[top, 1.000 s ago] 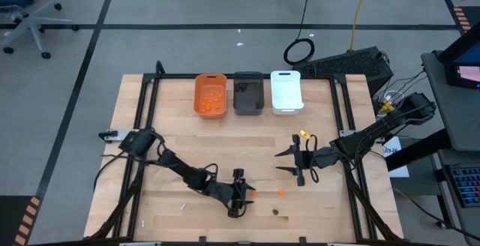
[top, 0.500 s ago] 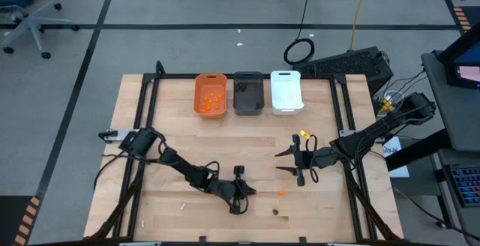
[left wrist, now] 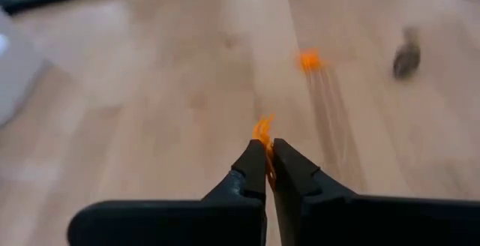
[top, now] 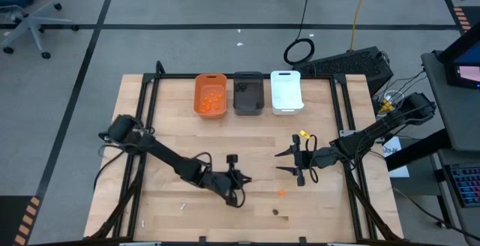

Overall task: Sort Halloween decoration
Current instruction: Put the orange spider toy into the orange bin

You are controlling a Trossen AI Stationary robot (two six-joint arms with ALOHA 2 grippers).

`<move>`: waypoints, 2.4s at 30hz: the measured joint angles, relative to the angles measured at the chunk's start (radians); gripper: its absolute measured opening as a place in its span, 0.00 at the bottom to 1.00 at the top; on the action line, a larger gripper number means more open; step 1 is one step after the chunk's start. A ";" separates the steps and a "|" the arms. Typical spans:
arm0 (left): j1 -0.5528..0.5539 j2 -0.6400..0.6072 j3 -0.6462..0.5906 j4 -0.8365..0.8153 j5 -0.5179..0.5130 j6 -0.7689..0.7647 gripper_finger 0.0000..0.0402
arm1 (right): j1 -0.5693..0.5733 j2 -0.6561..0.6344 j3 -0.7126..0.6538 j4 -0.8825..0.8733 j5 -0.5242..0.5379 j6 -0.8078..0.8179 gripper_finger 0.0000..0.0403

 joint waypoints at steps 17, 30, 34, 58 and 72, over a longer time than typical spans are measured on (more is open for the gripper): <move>0.049 -0.237 0.000 -0.155 0.015 -0.446 0.00 | 0.000 0.000 0.000 0.009 0.000 0.004 0.45; 0.065 -0.237 0.000 -0.168 0.002 -0.198 0.00 | 0.000 0.000 0.000 0.008 -0.001 0.002 0.45; 0.066 -0.237 0.000 -0.168 -0.045 0.048 0.00 | 0.000 0.000 0.000 0.007 -0.001 0.001 0.45; 0.316 -0.495 0.002 -0.596 -0.126 0.030 0.00 | 0.000 0.000 0.000 -0.020 -0.001 0.007 0.45; 0.667 -0.576 0.002 -0.838 0.067 -0.026 0.00 | 0.000 0.000 0.000 -0.030 -0.001 0.008 0.45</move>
